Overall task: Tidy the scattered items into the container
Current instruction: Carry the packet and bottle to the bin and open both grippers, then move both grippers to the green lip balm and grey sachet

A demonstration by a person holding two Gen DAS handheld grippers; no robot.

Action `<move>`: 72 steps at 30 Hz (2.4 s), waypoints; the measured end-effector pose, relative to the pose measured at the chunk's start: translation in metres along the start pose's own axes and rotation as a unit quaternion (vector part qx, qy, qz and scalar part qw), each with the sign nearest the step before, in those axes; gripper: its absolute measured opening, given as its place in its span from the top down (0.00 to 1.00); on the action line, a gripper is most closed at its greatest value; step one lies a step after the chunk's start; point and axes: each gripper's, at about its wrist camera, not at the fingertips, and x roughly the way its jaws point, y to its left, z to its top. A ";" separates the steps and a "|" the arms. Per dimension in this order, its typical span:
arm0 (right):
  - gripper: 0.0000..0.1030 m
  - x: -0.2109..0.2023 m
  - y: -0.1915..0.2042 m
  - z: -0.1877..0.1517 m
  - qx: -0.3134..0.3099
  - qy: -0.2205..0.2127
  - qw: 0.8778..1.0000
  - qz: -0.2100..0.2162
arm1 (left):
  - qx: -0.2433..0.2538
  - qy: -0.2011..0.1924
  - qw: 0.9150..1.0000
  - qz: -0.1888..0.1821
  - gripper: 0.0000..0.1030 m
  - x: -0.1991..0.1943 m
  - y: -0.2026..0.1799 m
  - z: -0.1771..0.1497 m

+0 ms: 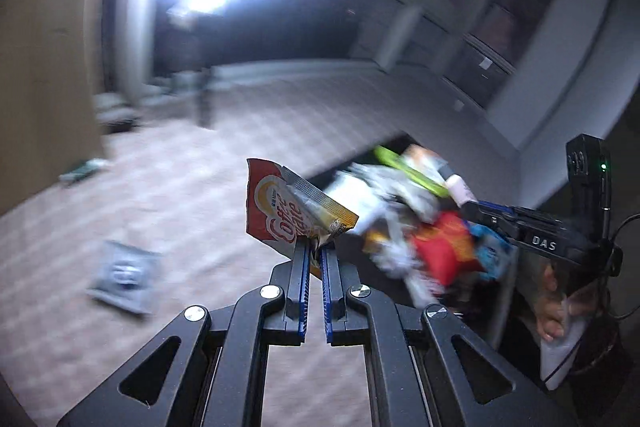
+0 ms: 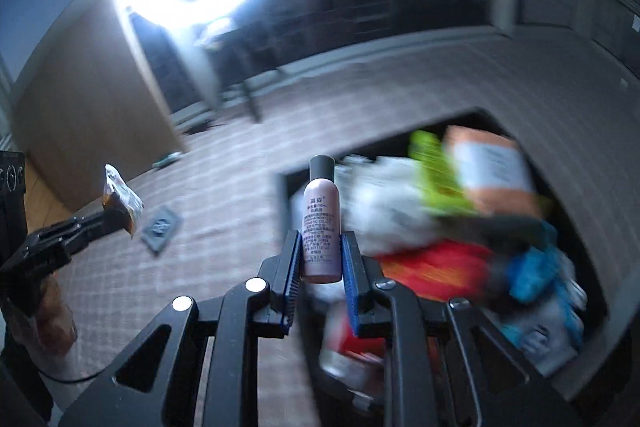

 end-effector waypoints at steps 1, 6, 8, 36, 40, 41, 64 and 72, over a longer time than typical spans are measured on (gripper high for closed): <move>0.81 -0.005 -0.015 -0.005 0.011 -0.001 1.000 -0.011 | 0.007 0.007 1.000 -0.007 0.95 -0.007 -0.010 -0.001; 0.81 -0.020 -0.068 -0.022 0.058 0.000 0.998 -0.038 | 0.036 0.038 0.998 -0.046 0.95 0.033 -0.065 0.003; 0.81 -0.026 -0.084 -0.027 0.072 -0.001 0.996 -0.045 | 0.045 0.049 0.996 -0.051 0.95 0.049 -0.079 0.004; 0.65 -0.013 -0.019 0.020 -0.006 -0.020 1.000 0.002 | -0.003 0.015 0.999 0.052 0.65 0.016 0.026 0.003; 0.54 0.018 0.033 0.038 -0.054 -0.001 0.998 0.035 | -0.061 0.000 0.993 0.099 0.65 -0.008 0.093 -0.005; 0.49 0.030 0.054 0.042 -0.072 0.007 0.996 0.047 | -0.078 -0.002 0.991 0.113 0.65 -0.015 0.112 -0.010; 0.33 0.281 0.345 0.073 -0.214 0.093 0.970 0.075 | -0.239 -0.035 0.958 0.158 0.60 -0.075 0.272 -0.081; 0.33 0.319 0.360 0.077 -0.207 0.092 0.973 0.043 | -0.249 -0.038 0.958 0.139 0.60 -0.066 0.287 -0.079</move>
